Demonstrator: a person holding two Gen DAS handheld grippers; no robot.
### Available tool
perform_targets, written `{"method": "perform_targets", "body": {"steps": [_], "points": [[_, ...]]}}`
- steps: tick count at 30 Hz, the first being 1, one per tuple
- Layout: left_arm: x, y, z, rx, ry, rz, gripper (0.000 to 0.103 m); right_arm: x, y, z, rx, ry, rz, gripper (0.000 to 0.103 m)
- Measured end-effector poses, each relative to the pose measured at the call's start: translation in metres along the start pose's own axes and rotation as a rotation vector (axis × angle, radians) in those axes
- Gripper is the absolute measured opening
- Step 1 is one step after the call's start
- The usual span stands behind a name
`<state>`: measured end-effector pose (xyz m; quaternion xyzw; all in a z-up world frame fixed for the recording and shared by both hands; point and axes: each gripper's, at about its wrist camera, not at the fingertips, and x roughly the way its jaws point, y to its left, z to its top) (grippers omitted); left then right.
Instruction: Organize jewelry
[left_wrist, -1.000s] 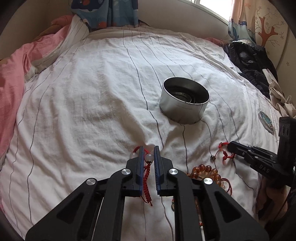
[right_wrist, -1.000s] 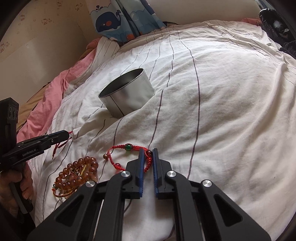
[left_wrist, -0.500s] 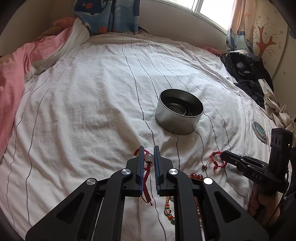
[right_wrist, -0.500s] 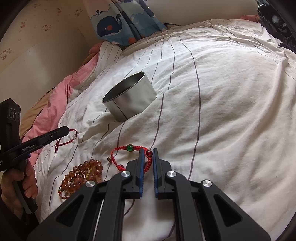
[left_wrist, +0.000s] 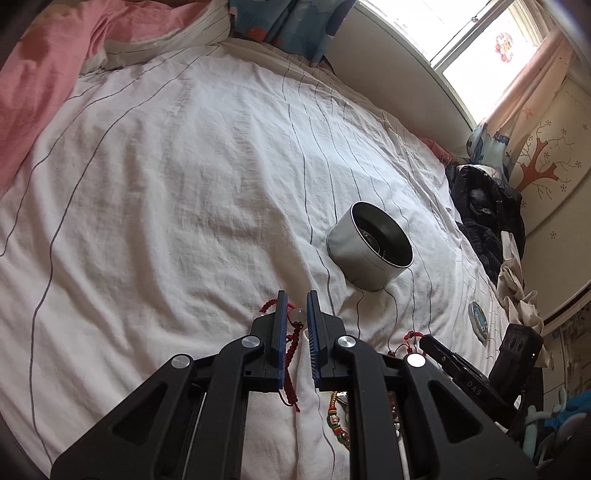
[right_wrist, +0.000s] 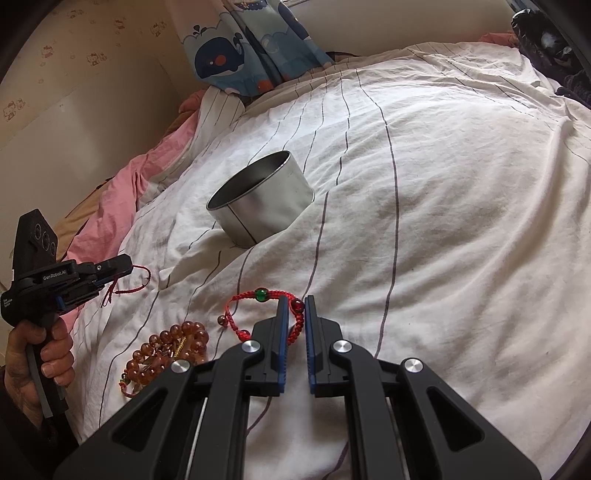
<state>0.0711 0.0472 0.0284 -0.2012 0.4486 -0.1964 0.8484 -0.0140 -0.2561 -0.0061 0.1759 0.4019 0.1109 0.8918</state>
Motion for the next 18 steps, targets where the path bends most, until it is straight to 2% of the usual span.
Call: {"method": "perform_targets", "body": {"steps": [3, 6, 8, 9, 10, 11, 13, 18], "points": [[0.000, -0.003, -0.001, 0.023, -0.007, 0.023, 0.010, -0.003, 0.000, 0.001, -0.003, -0.012, 0.006, 0.009], [0.008, -0.007, -0.004, 0.056, 0.018, 0.061, 0.010, 0.000, 0.001, 0.002, -0.006, 0.003, -0.001, 0.009], [0.013, -0.009, -0.006, 0.080, 0.034, 0.099, 0.010, 0.001, 0.003, 0.001, -0.011, 0.008, -0.013, 0.032], [0.013, -0.010, -0.007, 0.093, 0.033, 0.120, 0.011, -0.001, 0.004, 0.002, -0.014, -0.006, -0.020, 0.060], [0.013, -0.011, -0.007, 0.107, 0.028, 0.140, 0.014, -0.005, 0.005, 0.002, -0.021, -0.026, -0.028, 0.069], [0.012, -0.012, -0.007, 0.117, 0.023, 0.157, 0.017, -0.007, 0.007, 0.002, -0.030, -0.037, -0.031, 0.069], [0.011, -0.012, -0.007, 0.134, 0.023, 0.195, 0.034, -0.002, 0.014, 0.002, -0.065, -0.016, -0.041, 0.069], [0.027, -0.015, -0.019, 0.209, 0.093, 0.281, 0.049, 0.019, 0.036, -0.003, -0.188, 0.062, -0.100, 0.069]]}}
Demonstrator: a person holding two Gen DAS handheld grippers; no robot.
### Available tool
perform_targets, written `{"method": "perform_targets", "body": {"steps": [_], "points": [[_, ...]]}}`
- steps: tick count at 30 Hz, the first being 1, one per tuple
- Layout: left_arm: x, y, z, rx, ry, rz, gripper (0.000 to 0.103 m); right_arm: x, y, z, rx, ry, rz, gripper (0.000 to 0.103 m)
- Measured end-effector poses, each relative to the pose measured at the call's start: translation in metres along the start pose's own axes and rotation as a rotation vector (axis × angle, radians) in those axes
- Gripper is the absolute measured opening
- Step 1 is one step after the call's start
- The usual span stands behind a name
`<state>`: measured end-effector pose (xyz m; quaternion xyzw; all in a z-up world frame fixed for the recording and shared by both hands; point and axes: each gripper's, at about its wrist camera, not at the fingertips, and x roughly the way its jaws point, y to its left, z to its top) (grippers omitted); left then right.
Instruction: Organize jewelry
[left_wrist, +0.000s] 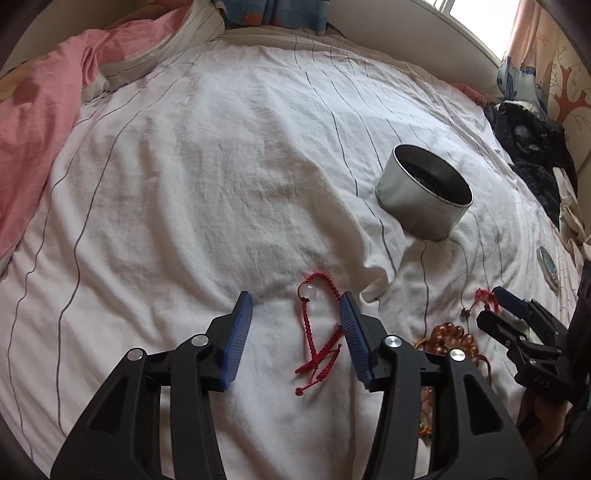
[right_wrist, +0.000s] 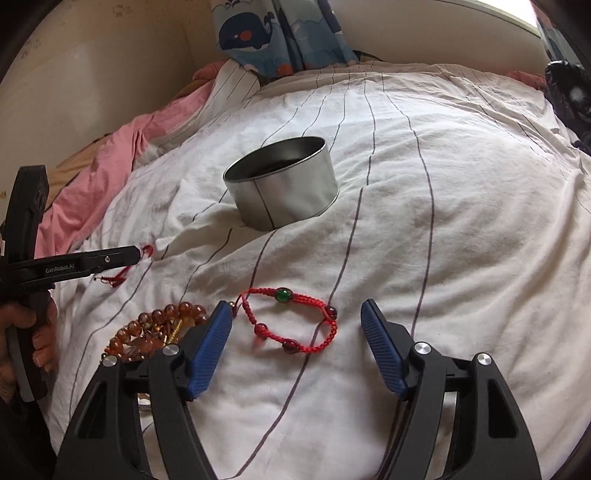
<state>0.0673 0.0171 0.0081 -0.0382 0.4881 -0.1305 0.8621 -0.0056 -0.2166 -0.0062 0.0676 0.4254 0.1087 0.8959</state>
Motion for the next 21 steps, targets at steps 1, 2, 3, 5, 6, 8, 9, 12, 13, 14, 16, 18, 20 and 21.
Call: {"method": "perform_targets", "body": {"steps": [1, 2, 3, 5, 6, 8, 9, 12, 13, 14, 16, 18, 20, 21], "points": [[0.001, -0.004, -0.001, 0.029, 0.000, 0.021, 0.049, 0.002, 0.000, 0.000, -0.003, 0.009, 0.001, 0.057], [0.001, -0.008, -0.002, 0.059, 0.001, 0.040, 0.049, 0.002, -0.001, 0.000, 0.004, 0.010, 0.004, 0.046], [0.000, -0.011, -0.003, 0.077, -0.002, 0.052, 0.045, 0.002, -0.005, 0.000, 0.021, 0.010, 0.007, 0.033], [0.001, -0.016, -0.003, 0.118, 0.014, 0.072, 0.019, 0.001, -0.013, -0.001, 0.059, 0.005, 0.030, 0.015], [-0.001, -0.018, -0.004, 0.143, 0.009, 0.091, 0.011, -0.001, -0.014, -0.001, 0.069, 0.001, 0.038, 0.014], [-0.007, -0.018, -0.003, 0.131, 0.002, 0.046, 0.002, -0.005, -0.013, -0.001, 0.065, -0.017, 0.041, 0.014], [-0.012, -0.018, -0.003, 0.121, -0.010, 0.021, 0.002, -0.008, -0.012, -0.001, 0.060, -0.029, 0.044, 0.014], [-0.023, -0.023, -0.004, 0.134, -0.052, 0.009, 0.002, -0.017, -0.011, 0.000, 0.056, -0.069, 0.053, 0.014], [-0.026, -0.025, -0.004, 0.135, -0.062, 0.006, 0.002, -0.019, -0.011, 0.000, 0.056, -0.080, 0.056, 0.014], [-0.029, -0.026, -0.004, 0.137, -0.075, -0.003, 0.002, -0.021, -0.010, 0.001, 0.058, -0.088, 0.059, 0.014], [-0.035, -0.029, -0.003, 0.141, -0.097, -0.024, 0.002, -0.024, -0.011, 0.002, 0.063, -0.101, 0.067, 0.014], [-0.043, -0.035, 0.000, 0.155, -0.126, -0.047, 0.002, -0.029, -0.010, 0.003, 0.065, -0.116, 0.078, 0.014], [-0.051, -0.042, 0.004, 0.170, -0.152, -0.079, 0.002, -0.035, -0.009, 0.006, 0.064, -0.135, 0.087, 0.014], [-0.055, -0.046, 0.006, 0.175, -0.164, -0.103, 0.002, -0.037, -0.008, 0.009, 0.063, -0.144, 0.093, 0.014]]}}
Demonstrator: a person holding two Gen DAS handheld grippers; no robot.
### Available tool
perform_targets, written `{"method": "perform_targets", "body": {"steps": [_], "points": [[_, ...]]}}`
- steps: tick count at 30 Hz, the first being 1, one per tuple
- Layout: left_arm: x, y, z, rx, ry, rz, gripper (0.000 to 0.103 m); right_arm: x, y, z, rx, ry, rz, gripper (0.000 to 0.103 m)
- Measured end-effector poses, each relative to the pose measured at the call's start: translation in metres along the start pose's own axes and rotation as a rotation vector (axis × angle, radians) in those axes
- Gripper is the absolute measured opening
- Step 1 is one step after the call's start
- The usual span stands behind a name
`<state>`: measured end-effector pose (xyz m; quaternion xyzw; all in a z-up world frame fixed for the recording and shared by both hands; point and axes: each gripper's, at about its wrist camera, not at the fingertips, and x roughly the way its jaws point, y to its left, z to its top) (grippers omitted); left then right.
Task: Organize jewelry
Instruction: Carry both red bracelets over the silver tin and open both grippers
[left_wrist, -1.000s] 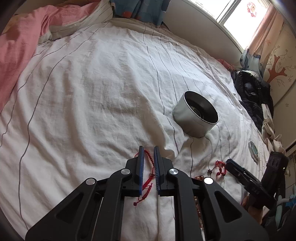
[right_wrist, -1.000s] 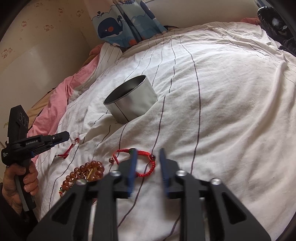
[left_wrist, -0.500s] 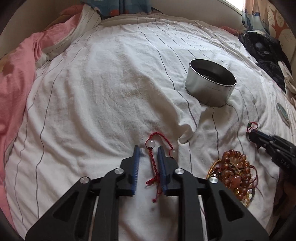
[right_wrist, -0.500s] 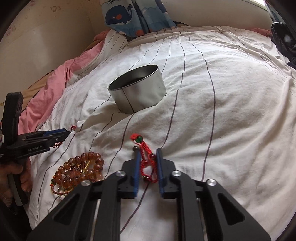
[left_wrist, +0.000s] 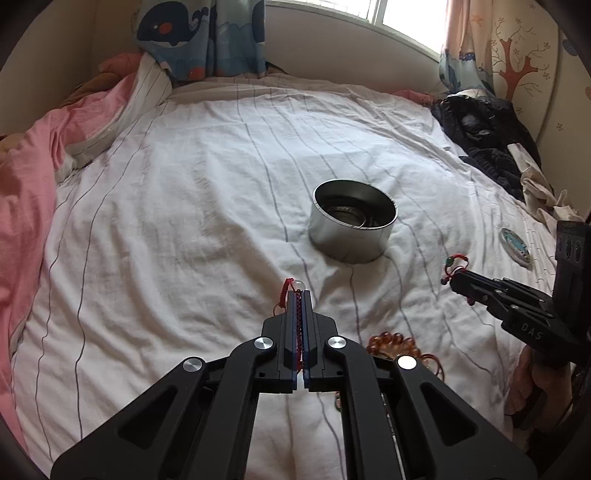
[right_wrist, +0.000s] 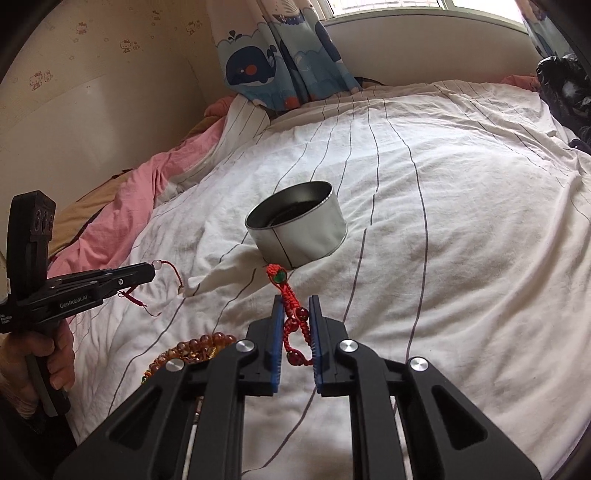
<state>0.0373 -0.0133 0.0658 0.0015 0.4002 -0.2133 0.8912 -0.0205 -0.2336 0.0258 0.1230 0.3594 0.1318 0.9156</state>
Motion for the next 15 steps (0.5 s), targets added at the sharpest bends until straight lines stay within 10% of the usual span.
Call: {"method": "perform_targets", "body": {"steps": [15], "points": [[0.030, -0.034, 0.090, -0.059, -0.107, -0.254, 0.002, 0.013, 0.009, 0.052, -0.045, -0.064, -0.002, 0.014]]}}
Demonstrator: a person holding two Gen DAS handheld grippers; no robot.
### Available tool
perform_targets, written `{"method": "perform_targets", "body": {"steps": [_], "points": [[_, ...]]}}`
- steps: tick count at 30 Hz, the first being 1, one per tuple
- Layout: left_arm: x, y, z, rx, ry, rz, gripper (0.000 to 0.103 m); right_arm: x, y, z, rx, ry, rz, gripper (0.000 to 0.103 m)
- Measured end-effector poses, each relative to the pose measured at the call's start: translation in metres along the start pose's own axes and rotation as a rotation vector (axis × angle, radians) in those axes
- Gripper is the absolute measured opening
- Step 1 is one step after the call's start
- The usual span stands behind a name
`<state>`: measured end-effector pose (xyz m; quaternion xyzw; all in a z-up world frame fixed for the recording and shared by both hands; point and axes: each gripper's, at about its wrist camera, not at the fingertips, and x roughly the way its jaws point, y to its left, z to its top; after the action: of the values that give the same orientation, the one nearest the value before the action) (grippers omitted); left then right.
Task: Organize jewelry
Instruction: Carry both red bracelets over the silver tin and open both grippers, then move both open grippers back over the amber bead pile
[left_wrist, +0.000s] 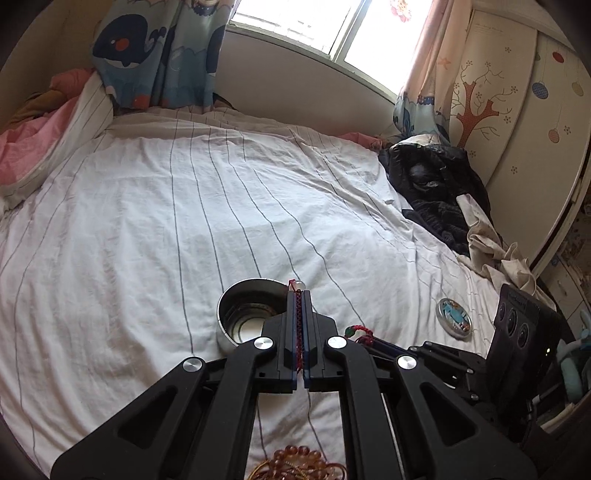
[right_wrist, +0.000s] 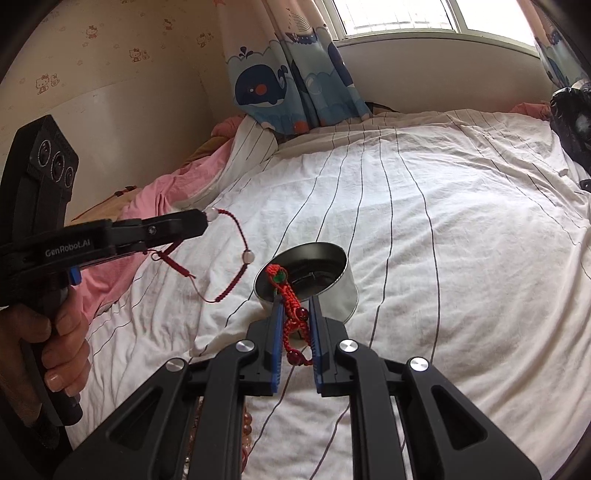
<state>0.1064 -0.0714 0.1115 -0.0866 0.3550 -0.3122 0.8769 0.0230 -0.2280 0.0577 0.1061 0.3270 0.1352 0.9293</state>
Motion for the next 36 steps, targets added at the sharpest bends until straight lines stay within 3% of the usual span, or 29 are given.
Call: {"method": "perform_targets", "body": {"steps": [3, 7, 10, 12, 13, 15, 21, 25, 31, 36], "points": [[0.032, 0.010, 0.004, -0.043, 0.031, 0.034, 0.004, 0.012, -0.002, 0.010, -0.011, -0.001, -0.006, 0.014], [0.064, 0.038, 0.000, -0.113, 0.123, 0.124, 0.040, 0.030, 0.001, 0.024, -0.038, -0.002, -0.010, 0.014], [0.057, 0.052, -0.005, -0.117, 0.103, 0.164, 0.048, 0.046, 0.005, 0.031, -0.070, 0.003, -0.023, 0.014], [0.051, 0.058, -0.007, -0.115, 0.103, 0.195, 0.050, 0.061, 0.008, 0.032, -0.093, 0.031, -0.039, 0.015], [0.048, 0.061, -0.008, -0.116, 0.102, 0.211, 0.050, 0.070, 0.010, 0.031, -0.107, 0.058, -0.055, 0.027], [0.038, 0.061, -0.011, -0.096, 0.097, 0.246, 0.054, 0.077, 0.011, 0.027, -0.118, 0.070, -0.083, 0.039], [0.005, 0.049, -0.044, -0.023, 0.101, 0.332, 0.066, 0.031, 0.008, 0.003, -0.092, 0.056, -0.101, 0.040], [-0.011, 0.038, -0.083, 0.016, 0.125, 0.393, 0.071, -0.001, 0.000, -0.036, -0.018, 0.103, -0.101, 0.047], [-0.034, 0.034, -0.124, -0.023, 0.055, 0.479, 0.083, -0.021, -0.006, -0.080, 0.087, 0.132, -0.126, 0.055], [-0.038, 0.040, -0.144, -0.076, 0.038, 0.483, 0.085, -0.020, -0.011, -0.084, 0.111, 0.111, -0.157, 0.061]]}}
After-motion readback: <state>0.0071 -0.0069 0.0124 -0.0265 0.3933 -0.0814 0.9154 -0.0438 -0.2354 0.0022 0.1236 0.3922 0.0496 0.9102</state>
